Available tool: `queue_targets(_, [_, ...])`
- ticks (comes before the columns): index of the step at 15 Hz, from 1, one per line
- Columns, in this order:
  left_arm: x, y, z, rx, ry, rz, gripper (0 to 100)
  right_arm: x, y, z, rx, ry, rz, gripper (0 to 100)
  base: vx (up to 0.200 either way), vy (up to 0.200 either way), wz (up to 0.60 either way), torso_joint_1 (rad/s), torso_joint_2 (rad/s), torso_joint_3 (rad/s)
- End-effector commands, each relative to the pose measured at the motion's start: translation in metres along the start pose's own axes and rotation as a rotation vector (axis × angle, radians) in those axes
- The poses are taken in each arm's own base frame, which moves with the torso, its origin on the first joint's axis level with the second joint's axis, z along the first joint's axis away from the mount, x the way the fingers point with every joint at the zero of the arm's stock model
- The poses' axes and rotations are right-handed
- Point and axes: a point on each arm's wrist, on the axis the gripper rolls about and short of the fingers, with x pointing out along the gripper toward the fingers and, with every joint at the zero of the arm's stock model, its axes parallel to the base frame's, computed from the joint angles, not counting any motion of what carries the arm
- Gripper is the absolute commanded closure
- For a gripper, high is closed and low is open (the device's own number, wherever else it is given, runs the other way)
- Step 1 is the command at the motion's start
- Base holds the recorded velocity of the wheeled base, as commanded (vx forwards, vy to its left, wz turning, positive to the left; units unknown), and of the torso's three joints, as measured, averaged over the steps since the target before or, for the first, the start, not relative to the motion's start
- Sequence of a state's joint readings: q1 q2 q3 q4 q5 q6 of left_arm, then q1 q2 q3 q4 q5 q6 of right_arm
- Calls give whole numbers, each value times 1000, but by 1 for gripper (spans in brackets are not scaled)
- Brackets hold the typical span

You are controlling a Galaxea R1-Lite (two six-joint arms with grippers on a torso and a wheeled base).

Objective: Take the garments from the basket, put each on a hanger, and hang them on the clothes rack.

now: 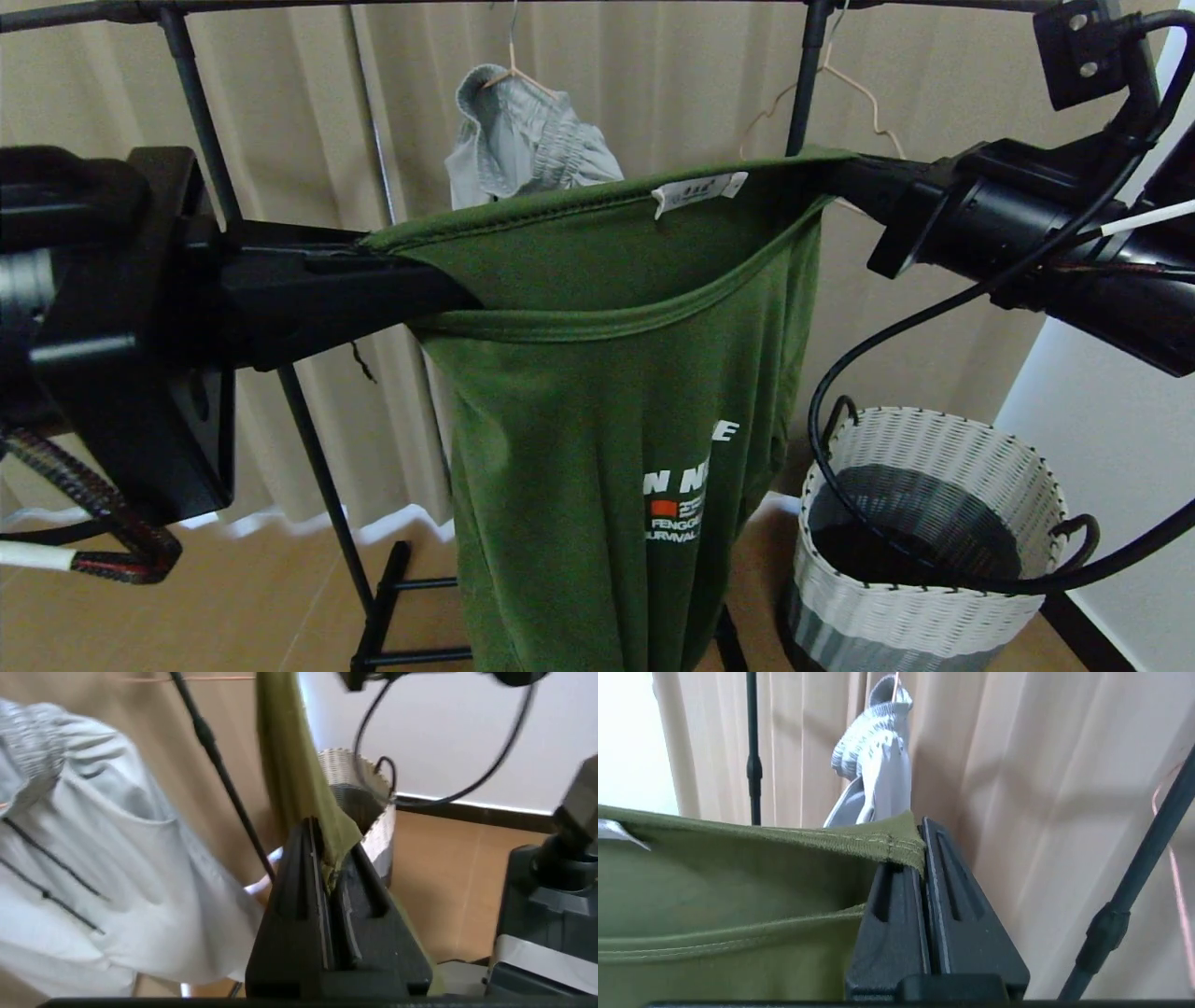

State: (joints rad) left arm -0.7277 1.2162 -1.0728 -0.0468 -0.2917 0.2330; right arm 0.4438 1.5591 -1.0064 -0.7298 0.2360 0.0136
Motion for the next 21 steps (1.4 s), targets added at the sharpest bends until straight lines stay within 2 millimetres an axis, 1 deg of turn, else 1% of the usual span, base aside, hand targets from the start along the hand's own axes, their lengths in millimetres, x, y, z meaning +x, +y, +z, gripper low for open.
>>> queue_targets(1, [0,-1,0,1,-1,-5,100,0,0,-3,1,10,0,100,0,0,0,0,0,0])
queue_targets(3, [1,0,1,-1,-2,-2,100,-1,0,-1,0,5,-6,100,0,0,0,0,0,0])
queue_targets(5, [0,1,2,0,-3,13,100,-7,1,8,-9,-23,-11,100,0,0,0,0,0,0])
queue_targets(6, [0,8,3,-1,2,63,100,-16,3,20,-18,-50,-10,100,0,0,0,0,0,0])
queue_targets(7, [2,15,3,-3,13,119,100,-23,5,27,-22,-64,-12,100,0,0,0,0,0,0])
queue_targets(9, [15,34,4,-4,59,287,100,-42,8,39,-22,-45,-21,100,0,0,0,0,0,0])
queue_targets(10, [19,37,3,-3,72,325,100,-47,9,40,-19,-35,-21,100,0,0,0,0,0,0])
queue_targets(11, [29,42,1,-4,71,375,100,-59,12,40,-15,-16,-21,100,0,0,0,0,0,0])
queue_targets(12, [36,44,-3,1,64,384,100,-66,14,34,-11,5,-22,100,0,0,0,0,0,0])
queue_targets(14, [46,45,-18,-2,91,408,100,-73,15,13,-25,68,-21,100,0,0,0,0,0,0])
queue_targets(15, [46,43,-24,-4,107,411,100,-74,15,6,-32,91,-22,100,0,0,0,0,0,0])
queue_targets(17, [45,42,-24,-4,109,410,100,-74,15,7,-34,89,-23,100,0,0,0,0,0,0])
queue_targets(19, [44,43,-19,-2,91,414,100,-73,13,9,-38,87,-33,100,0,0,0,0,0,0])
queue_targets(21, [44,42,-20,-1,93,410,100,-74,12,5,-35,102,-37,100,0,0,0,0,0,0])
